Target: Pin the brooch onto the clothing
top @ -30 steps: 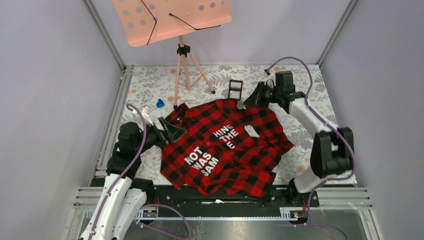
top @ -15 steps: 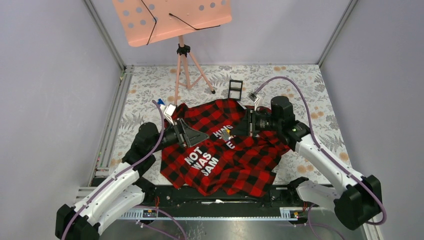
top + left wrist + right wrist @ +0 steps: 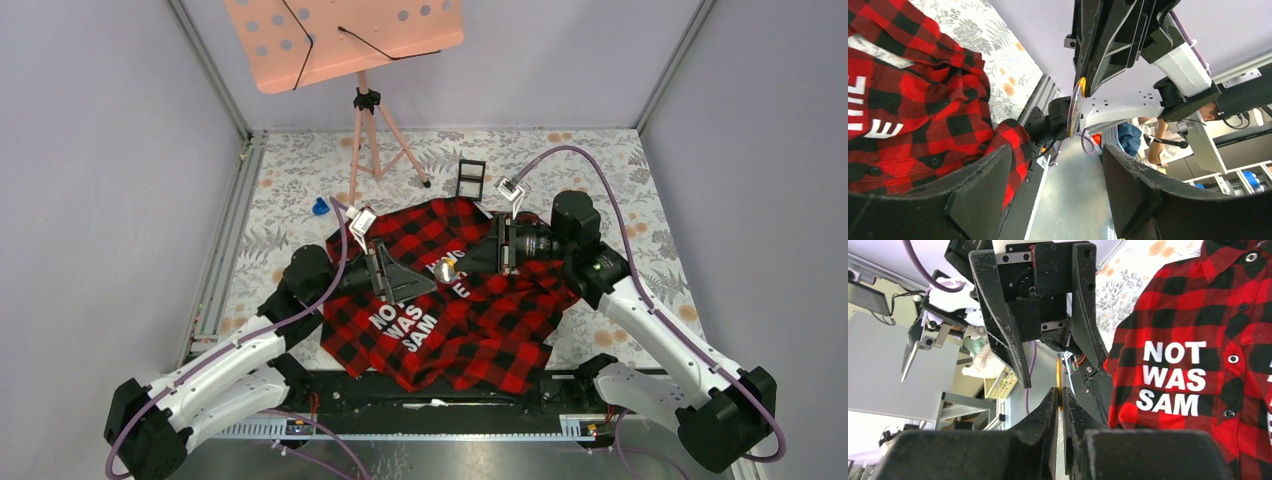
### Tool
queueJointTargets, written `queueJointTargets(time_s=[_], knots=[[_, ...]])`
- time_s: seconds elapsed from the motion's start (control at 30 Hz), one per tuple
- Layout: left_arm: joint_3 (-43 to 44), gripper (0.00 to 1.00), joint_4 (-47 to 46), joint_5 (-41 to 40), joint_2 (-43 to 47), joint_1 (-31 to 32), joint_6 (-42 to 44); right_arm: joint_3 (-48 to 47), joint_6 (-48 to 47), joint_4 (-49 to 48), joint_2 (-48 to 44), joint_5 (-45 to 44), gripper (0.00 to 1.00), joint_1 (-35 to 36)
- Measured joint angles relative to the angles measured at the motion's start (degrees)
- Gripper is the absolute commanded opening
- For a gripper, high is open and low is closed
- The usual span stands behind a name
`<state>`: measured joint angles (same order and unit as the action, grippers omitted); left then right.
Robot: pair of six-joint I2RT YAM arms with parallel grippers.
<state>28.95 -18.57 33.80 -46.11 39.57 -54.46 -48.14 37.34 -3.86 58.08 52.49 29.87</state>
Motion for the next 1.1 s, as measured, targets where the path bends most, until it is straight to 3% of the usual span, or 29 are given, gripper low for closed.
queueJointTargets(time_s=[0.27, 0.6, 0.87, 0.97, 1.03, 1.1], knots=[[0.6, 0.41, -2.2, 0.3, -1.3, 1.4, -0.3, -0.1, 1.2, -1.3, 0.4, 1.9, 0.0, 1.3], [0.6, 0.25, -5.1, 0.2, -1.3, 1.7, -1.6, -0.7, 1.1, -1.3, 1.4, 2.7, 0.0, 2.0], [0.6, 0.01, -6.6, 0.2, -1.3, 1.9, -2.8, -0.9, 0.6, -1.1, 2.1, 2.7, 0.0, 2.6], [0.5, 0.0, -6.8, 0.1, -1.3, 2.0, -2.8, -1.2, 0.5, -0.8, 2.1, 2.6, 0.0, 2.6], [0.5, 0.0, -6.8, 0.1, -1.2, 2.0, -2.8, -1.3, 0.5, -0.6, 2.1, 2.5, 0.14, 2.6], [0.5, 0.0, -6.4, -0.1, -1.2, 2.1, -2.5, -1.4, 0.5, -0.1, 2.1, 2.3, 0.35, 2.6]])
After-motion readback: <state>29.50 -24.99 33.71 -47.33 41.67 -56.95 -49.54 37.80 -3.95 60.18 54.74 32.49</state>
